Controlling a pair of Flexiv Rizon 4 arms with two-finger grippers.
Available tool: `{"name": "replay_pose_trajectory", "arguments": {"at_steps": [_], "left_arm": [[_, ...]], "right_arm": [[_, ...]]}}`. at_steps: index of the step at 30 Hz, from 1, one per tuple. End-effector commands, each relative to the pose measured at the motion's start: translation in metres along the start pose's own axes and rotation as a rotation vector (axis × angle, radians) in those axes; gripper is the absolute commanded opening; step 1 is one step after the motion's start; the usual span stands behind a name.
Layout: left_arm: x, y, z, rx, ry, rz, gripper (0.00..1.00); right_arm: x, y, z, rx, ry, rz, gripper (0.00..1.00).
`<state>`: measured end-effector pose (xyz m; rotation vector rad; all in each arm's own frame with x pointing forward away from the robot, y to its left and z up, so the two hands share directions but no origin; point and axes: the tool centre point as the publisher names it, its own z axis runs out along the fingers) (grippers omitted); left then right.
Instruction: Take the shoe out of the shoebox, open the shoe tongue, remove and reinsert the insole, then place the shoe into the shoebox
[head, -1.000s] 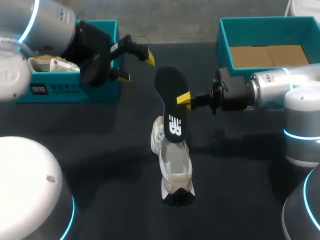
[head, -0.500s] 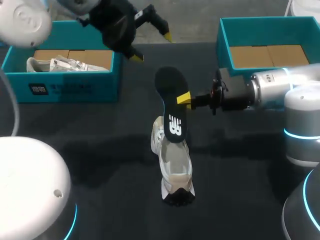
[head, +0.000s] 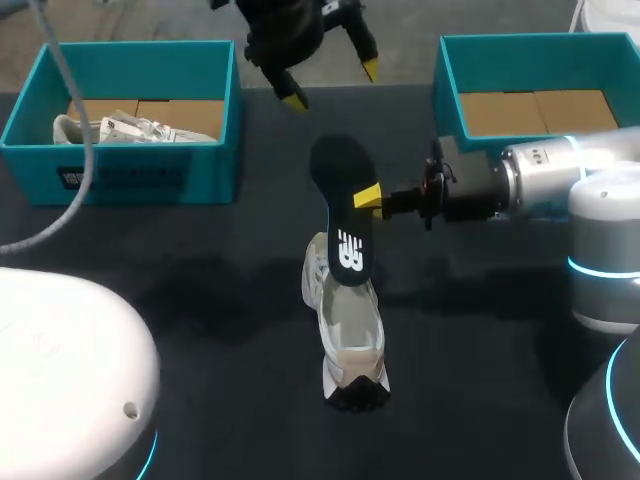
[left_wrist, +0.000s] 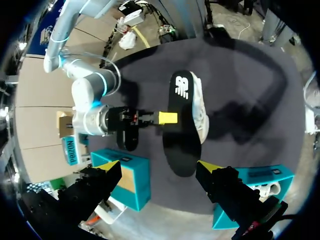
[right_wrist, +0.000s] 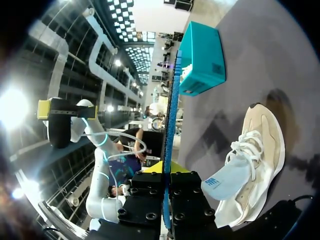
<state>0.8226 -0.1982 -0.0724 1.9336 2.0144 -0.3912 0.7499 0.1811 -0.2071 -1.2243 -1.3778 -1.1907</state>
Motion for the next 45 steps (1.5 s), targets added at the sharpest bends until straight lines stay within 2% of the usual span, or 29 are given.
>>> {"name": "replay_pose_trajectory", "arguments": {"at_steps": [1, 12, 32, 36, 45], "left_arm": [[-0.004, 0.000, 0.002, 0.009, 0.215, -0.013, 1.00], [-0.004, -0.006, 0.017, 0.022, 0.292, -0.024, 1.00], [0.009, -0.012, 0.005, 0.035, 0.325, 0.000, 1.00], [0.016, -0.013, -0.001, 0.024, 0.251, 0.003, 1.00], [0.044, -0.012, -0.006, 0.035, -0.040, -0.086, 1.00]], "right_arm": [[0.000, -0.001, 0.001, -0.002, -0.001, 0.000, 0.00], [0.000, -0.001, 0.001, -0.002, -0.001, 0.000, 0.00], [0.000, -0.001, 0.001, -0.002, -0.001, 0.000, 0.00], [0.000, -0.001, 0.001, -0.002, -0.001, 0.000, 0.00], [0.000, -0.001, 0.001, -0.002, -0.001, 0.000, 0.00]]}}
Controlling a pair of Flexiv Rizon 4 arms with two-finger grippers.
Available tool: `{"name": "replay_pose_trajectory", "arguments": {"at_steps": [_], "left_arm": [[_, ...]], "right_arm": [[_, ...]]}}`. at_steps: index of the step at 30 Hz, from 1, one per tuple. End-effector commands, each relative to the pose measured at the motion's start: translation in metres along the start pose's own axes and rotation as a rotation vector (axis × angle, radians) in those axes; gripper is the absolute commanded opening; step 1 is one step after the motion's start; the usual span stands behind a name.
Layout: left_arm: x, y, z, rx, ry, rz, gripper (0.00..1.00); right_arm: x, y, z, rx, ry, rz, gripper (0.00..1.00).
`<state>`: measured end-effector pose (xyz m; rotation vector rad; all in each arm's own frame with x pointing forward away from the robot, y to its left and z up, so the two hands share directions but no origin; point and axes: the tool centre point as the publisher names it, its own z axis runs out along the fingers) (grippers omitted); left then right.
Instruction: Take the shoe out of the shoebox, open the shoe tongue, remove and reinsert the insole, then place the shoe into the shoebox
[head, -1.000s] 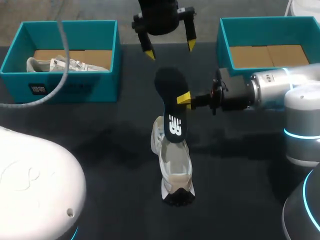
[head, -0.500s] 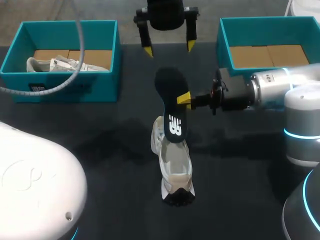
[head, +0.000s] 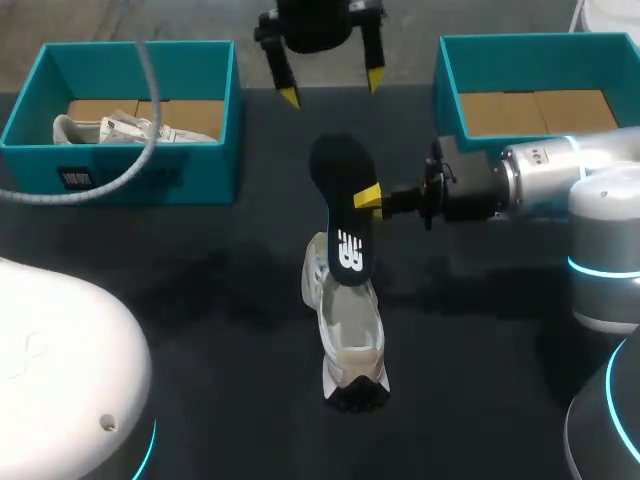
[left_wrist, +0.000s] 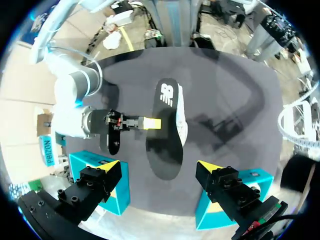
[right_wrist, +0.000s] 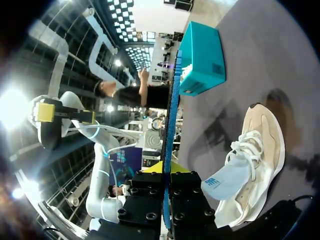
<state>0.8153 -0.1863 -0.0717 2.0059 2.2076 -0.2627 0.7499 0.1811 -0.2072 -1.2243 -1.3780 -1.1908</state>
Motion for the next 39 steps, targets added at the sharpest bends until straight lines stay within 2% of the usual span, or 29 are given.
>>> {"name": "replay_pose_trajectory", "arguments": {"at_steps": [1, 10, 16, 19, 21, 37, 39], "left_arm": [[0.036, -0.004, 0.007, 0.012, -0.281, -0.027, 1.00], [0.062, -0.014, 0.004, -0.037, -0.544, -0.064, 1.00], [0.074, -0.014, 0.004, -0.047, -0.644, -0.121, 1.00], [0.080, -0.011, 0.006, -0.053, -0.658, -0.133, 1.00], [0.083, -0.010, 0.007, -0.071, -0.628, -0.108, 1.00], [0.083, -0.010, 0.007, -0.071, -0.628, -0.108, 1.00], [0.087, -0.009, 0.015, 0.001, -0.683, -0.105, 1.00]], "right_arm": [[0.000, -0.001, 0.001, -0.002, -0.001, 0.000, 0.00], [0.000, -0.001, 0.001, -0.002, -0.001, 0.000, 0.00], [0.000, -0.001, 0.001, -0.002, -0.001, 0.000, 0.00], [0.000, -0.001, 0.001, -0.002, -0.001, 0.000, 0.00], [0.000, -0.001, 0.001, -0.002, -0.001, 0.000, 0.00], [0.000, -0.001, 0.001, -0.002, -0.001, 0.000, 0.00], [0.000, -0.001, 0.001, -0.002, -0.001, 0.000, 0.00]]}}
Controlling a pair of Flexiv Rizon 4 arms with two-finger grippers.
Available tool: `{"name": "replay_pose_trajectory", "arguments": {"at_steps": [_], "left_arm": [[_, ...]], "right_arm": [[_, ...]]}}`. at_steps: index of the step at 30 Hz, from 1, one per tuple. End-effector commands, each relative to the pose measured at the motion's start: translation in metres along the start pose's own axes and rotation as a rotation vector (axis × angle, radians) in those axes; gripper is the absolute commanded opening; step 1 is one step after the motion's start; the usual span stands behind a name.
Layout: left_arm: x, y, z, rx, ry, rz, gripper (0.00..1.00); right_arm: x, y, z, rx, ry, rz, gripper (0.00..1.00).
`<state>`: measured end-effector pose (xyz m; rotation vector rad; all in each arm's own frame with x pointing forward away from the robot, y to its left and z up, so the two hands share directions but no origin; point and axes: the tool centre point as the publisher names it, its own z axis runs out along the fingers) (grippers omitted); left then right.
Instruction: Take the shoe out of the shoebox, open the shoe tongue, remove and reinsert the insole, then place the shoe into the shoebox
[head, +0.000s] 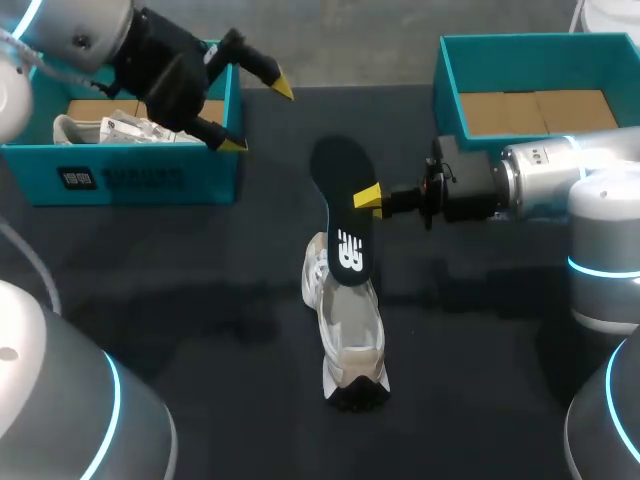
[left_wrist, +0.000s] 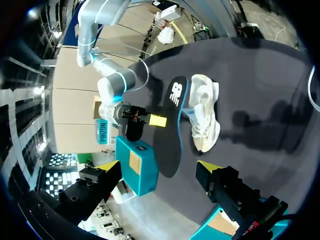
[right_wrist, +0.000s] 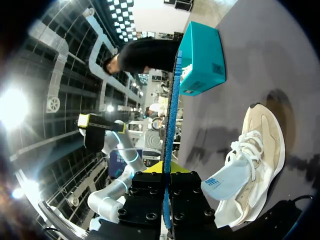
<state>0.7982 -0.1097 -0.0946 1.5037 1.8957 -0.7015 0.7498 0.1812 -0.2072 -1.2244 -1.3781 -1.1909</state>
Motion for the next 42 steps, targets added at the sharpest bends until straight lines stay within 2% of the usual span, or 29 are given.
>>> {"name": "replay_pose_trajectory", "arguments": {"at_steps": [1, 4, 12, 13, 19, 33, 34, 37, 42], "left_arm": [[0.017, 0.005, 0.008, 0.085, -0.111, -0.030, 1.00], [0.031, 0.010, 0.013, 0.155, -0.157, -0.037, 1.00], [0.052, 0.005, 0.026, 0.242, -0.236, 0.009, 1.00], [0.054, 0.005, 0.029, 0.229, -0.245, 0.005, 1.00], [0.062, 0.000, 0.034, 0.266, -0.341, -0.016, 1.00], [0.064, -0.001, 0.034, 0.260, -0.337, -0.014, 1.00], [0.066, -0.005, 0.039, 0.294, -0.360, -0.045, 1.00], [0.067, -0.008, 0.047, 0.298, -0.405, -0.087, 1.00], [0.069, -0.013, 0.059, 0.252, -0.459, -0.104, 1.00]], "right_arm": [[0.000, -0.001, 0.001, -0.001, -0.001, 0.000, 0.00], [0.000, -0.001, 0.001, -0.001, -0.001, 0.000, 0.00], [0.000, -0.001, 0.001, -0.001, -0.001, 0.000, 0.00], [0.000, -0.001, 0.001, -0.001, -0.001, 0.000, 0.00], [0.000, -0.001, 0.001, -0.001, -0.001, 0.000, 0.00], [0.000, -0.001, 0.001, -0.001, -0.001, 0.000, 0.00], [0.000, -0.001, 0.001, -0.001, -0.001, 0.000, 0.00], [0.000, -0.001, 0.001, -0.001, -0.001, 0.000, 0.00], [0.000, -0.001, 0.001, -0.001, -0.001, 0.000, 0.00]]}}
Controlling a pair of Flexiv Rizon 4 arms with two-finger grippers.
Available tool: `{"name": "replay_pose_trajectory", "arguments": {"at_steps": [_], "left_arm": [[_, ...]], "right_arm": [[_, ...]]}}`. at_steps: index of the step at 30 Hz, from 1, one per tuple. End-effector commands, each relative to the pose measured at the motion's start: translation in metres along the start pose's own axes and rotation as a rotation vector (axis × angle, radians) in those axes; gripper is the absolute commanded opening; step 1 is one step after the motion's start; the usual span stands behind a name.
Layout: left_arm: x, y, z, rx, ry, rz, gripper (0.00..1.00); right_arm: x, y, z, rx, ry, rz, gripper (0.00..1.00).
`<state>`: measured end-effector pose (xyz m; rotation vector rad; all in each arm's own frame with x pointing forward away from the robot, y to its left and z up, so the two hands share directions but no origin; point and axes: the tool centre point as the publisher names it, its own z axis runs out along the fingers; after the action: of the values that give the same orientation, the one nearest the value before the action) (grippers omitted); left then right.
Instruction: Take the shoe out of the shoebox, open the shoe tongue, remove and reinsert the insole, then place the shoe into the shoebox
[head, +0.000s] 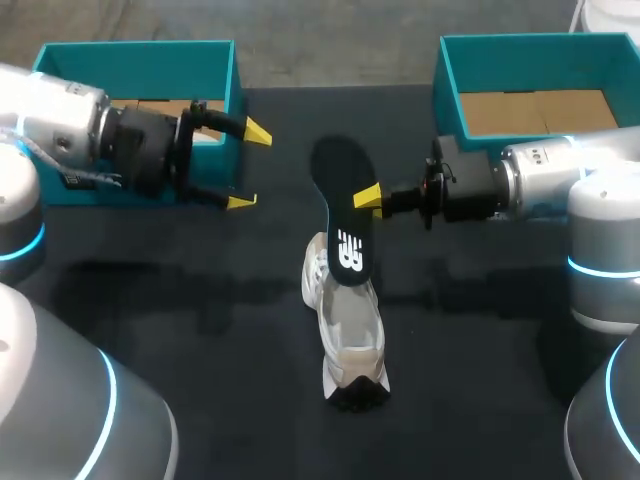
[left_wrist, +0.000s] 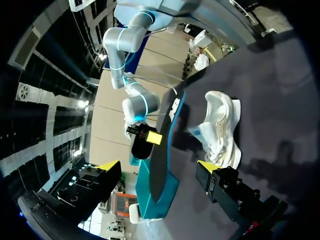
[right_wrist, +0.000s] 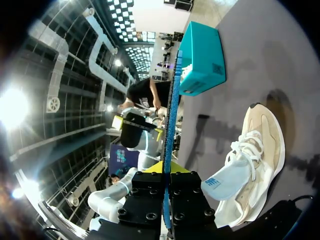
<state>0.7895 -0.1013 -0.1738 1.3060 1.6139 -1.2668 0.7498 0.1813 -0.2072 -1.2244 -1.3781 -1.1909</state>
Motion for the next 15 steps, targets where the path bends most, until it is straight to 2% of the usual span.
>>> {"name": "replay_pose_trajectory", "arguments": {"at_steps": [1, 7, 15], "left_arm": [[0.010, -0.005, 0.014, -0.043, -0.066, 0.016, 1.00], [0.009, -0.009, 0.029, -0.068, -0.113, 0.059, 1.00], [0.009, -0.005, 0.046, -0.079, -0.115, 0.058, 1.00]], "right_arm": [[0.000, -0.001, 0.001, -0.001, -0.001, 0.000, 0.00], [0.000, -0.001, 0.001, -0.001, -0.001, 0.000, 0.00], [0.000, -0.001, 0.001, -0.001, -0.001, 0.000, 0.00]]}}
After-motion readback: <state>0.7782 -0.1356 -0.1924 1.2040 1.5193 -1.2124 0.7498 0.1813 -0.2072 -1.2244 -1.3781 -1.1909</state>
